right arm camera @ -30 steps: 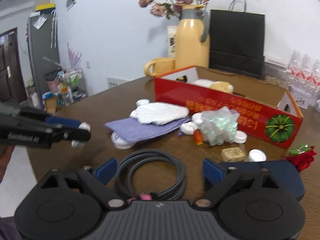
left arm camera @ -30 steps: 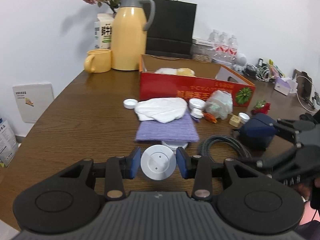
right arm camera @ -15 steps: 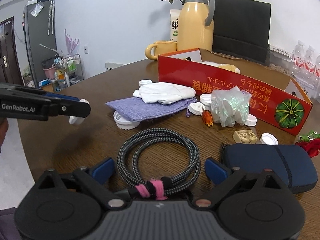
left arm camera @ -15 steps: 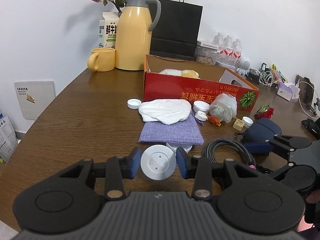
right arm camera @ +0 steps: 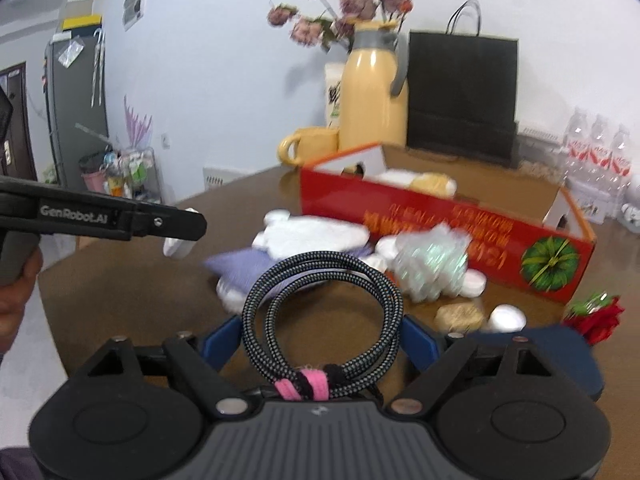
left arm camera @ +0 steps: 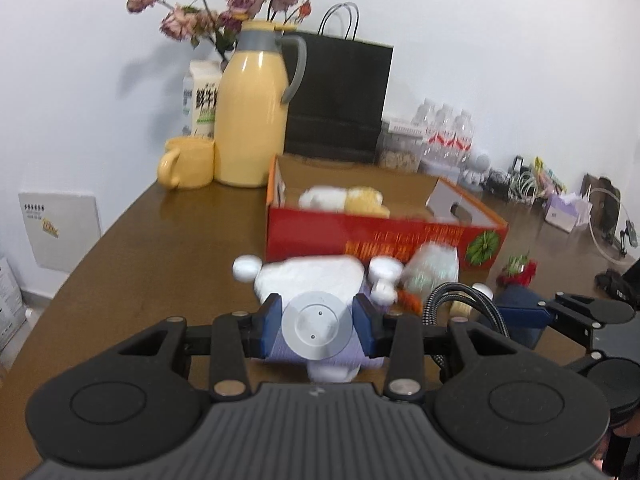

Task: Organize objects
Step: 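Drop the white lid into the box with the left gripper while the right gripper drops the cable in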

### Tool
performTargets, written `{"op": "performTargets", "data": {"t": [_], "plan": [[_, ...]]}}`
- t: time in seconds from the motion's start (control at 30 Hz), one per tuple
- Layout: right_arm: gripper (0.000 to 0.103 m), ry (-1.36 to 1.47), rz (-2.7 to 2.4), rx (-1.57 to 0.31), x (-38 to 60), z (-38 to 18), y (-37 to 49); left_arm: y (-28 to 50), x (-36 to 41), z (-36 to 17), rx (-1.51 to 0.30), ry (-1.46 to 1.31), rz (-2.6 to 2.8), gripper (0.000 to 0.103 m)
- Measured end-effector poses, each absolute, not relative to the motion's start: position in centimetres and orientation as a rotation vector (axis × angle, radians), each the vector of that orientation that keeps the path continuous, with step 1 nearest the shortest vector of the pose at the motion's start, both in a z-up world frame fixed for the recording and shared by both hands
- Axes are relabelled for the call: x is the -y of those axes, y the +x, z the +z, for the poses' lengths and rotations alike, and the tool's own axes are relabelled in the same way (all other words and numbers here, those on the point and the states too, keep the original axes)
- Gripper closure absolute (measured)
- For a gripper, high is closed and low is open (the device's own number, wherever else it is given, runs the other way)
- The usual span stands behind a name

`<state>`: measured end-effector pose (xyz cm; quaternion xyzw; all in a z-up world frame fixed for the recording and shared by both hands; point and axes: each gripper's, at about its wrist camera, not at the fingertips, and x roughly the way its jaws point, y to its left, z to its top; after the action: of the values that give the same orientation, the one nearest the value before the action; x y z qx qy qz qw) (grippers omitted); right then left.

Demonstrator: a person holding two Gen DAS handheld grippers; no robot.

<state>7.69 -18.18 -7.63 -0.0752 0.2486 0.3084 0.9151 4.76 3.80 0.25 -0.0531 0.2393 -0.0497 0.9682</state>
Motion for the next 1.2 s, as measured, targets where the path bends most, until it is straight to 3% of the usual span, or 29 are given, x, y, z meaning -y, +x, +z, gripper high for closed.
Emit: {"op": "performTargets", "data": {"t": [0.57, 1.2], "plan": [[0.018, -0.057, 0.43, -0.34, 21.7, -1.5, 18.6, 16.2, 0.1, 4.8, -0.355, -0.131, -0.082, 0.064], [0.018, 0.004, 0.288, -0.445, 22.1, -5.0, 29.7, 26.7, 1.2, 0.5, -0.463, -0.101, 0.008, 0.063]]}}
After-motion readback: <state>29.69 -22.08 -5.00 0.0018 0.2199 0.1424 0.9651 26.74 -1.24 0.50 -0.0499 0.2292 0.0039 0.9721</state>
